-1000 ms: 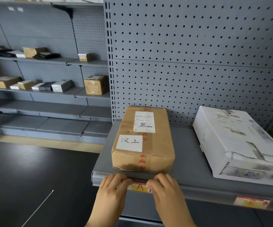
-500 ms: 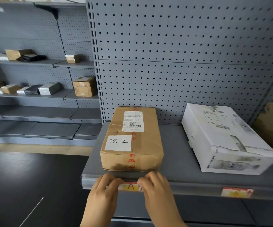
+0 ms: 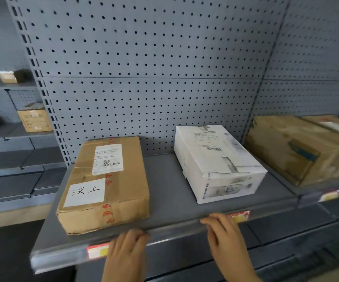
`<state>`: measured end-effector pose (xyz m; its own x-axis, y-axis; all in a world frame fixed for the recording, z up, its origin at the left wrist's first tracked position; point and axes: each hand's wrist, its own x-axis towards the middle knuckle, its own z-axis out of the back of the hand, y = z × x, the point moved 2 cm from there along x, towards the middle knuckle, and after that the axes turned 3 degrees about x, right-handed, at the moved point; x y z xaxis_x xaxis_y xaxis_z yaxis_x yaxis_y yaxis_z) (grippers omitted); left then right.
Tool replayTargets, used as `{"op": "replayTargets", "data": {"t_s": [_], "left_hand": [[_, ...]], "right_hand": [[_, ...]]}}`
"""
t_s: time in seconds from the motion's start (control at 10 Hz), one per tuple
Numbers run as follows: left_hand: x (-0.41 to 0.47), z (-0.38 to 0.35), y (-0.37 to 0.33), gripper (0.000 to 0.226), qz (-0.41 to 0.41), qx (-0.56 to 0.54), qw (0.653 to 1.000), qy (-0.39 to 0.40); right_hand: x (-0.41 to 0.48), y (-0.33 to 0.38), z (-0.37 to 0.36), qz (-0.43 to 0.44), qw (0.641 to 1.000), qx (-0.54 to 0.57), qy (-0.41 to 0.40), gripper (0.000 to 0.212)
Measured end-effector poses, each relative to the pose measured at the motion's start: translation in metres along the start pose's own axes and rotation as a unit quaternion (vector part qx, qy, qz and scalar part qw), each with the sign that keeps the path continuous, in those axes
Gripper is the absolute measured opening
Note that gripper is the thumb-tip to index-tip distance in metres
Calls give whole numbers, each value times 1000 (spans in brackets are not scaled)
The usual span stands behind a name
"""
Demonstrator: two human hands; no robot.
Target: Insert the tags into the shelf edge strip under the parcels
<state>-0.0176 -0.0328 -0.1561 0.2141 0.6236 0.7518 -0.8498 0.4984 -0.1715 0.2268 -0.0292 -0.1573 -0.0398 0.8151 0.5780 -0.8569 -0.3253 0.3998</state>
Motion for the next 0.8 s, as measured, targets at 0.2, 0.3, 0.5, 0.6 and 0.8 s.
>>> {"op": "replayTargets", "data": {"t_s": [0.2, 0.3, 0.5, 0.6, 0.8], "left_hand": [[37, -61, -80, 22, -111, -74, 989, 70], [57, -83, -110, 27, -112, -76, 983, 124], [71, -100, -138, 37, -56, -51, 986, 151], [68, -99, -140, 32, -55, -54, 989, 129], [85, -66, -135, 17, -65, -67, 994, 63]], "right_hand": [[11, -56, 45, -69, 996, -58, -3, 20], [16, -65, 52, -44, 996, -70, 19, 23], [24, -79, 58, 5, 997, -63, 47, 24], [24, -79, 64, 16, 997, -49, 51, 20], [37, -76, 96, 62, 998, 7, 16, 16]]}}
